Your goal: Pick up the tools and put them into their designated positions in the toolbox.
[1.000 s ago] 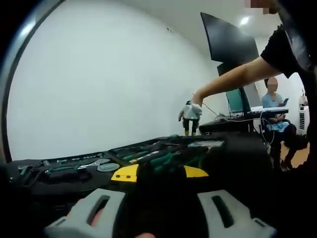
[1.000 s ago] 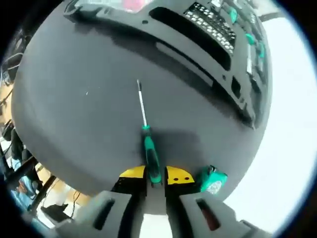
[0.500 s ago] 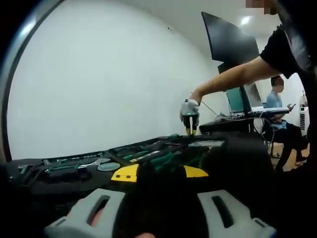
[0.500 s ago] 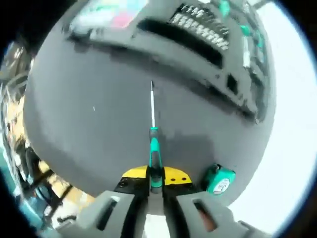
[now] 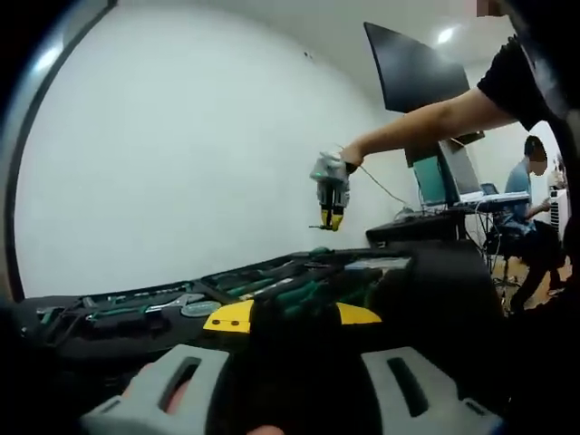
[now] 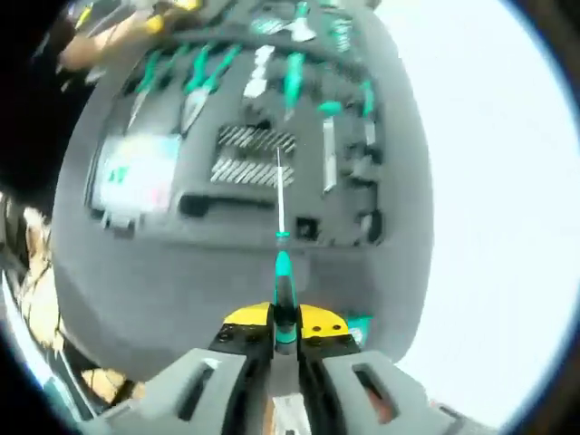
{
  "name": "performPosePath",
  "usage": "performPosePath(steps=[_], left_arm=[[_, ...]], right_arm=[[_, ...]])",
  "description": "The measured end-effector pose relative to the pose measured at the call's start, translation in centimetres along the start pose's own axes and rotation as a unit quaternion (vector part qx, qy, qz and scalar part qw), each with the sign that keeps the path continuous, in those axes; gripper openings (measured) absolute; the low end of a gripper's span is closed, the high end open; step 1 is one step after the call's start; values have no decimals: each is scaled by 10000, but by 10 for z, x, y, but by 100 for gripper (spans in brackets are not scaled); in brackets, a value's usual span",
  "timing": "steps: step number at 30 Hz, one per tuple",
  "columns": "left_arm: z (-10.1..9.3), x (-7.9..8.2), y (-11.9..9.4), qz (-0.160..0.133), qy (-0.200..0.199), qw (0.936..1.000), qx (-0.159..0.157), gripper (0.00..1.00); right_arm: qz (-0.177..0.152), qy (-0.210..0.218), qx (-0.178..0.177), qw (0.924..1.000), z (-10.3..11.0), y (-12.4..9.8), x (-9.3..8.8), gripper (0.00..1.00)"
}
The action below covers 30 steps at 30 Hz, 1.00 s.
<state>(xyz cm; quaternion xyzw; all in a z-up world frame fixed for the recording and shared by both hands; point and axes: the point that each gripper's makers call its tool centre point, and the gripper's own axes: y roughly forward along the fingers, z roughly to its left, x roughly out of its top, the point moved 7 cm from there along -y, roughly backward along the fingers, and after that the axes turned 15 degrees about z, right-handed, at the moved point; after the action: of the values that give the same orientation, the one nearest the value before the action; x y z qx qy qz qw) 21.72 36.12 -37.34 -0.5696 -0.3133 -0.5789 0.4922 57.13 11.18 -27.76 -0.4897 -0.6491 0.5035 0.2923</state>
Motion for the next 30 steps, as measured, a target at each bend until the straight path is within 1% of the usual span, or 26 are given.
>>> performPosePath(steps=[2, 6, 7, 8, 9, 10, 11, 13, 15, 17, 22, 24, 25, 26, 28, 30], left_arm=[[0, 0, 0, -26, -1, 10000, 3, 32], [0, 0, 0, -35, 20, 10000, -8, 32], [0, 1, 0, -43, 26, 10000, -12, 32], [0, 1, 0, -57, 23, 10000, -17, 32], [1, 1, -1, -73, 19, 10000, -19, 32], [1, 2, -1, -88, 10, 10000, -20, 32], [1, 2, -1, -102, 1, 9999, -20, 32], [1, 2, -2, -129, -14, 9999, -25, 32], [1, 3, -2, -149, -15, 9999, -33, 32], [1, 3, -2, -175, -14, 9998, -44, 32], [2, 4, -4, -246, -51, 9997, -56, 32], [2, 5, -4, -257, -55, 9996, -58, 32], [1, 5, -4, -260, -55, 9996, -60, 32], [1, 5, -4, -260, -55, 9996, -63, 32], [1, 5, -4, -264, -54, 9996, -69, 32], [1, 5, -4, -275, -62, 9996, -75, 32]], right_arm=[[-146, -43, -238, 9996, -3, -6, 22, 7], [-217, 8, -432, 9988, -8, -8, 54, 7], [-206, 45, -471, 9987, -13, -7, 60, 7], [-192, 49, -587, 9981, -16, -6, 66, 7], [-162, 60, -672, 9976, -20, -5, 69, 7], [-104, 107, -681, 9976, -23, -4, 74, 7], [-80, 155, -663, 9976, -31, -2, 78, 7], [-14, 191, -695, 9974, -41, 0, 85, 7], [-31, 283, -685, 9972, -49, 0, 95, 7], [-63, 271, -616, 9977, -52, 2, 106, 7], [-47, 194, -598, 9980, -60, 13, 138, 7], [-14, 236, -591, 9980, -61, 19, 144, 7], [-12, 236, -600, 9979, -59, 23, 152, 7], [14, 302, -595, 9978, -60, 28, 156, 7], [53, 364, -599, 9975, -60, 36, 159, 7], [94, 273, -725, 9970, -62, 45, 169, 7]])
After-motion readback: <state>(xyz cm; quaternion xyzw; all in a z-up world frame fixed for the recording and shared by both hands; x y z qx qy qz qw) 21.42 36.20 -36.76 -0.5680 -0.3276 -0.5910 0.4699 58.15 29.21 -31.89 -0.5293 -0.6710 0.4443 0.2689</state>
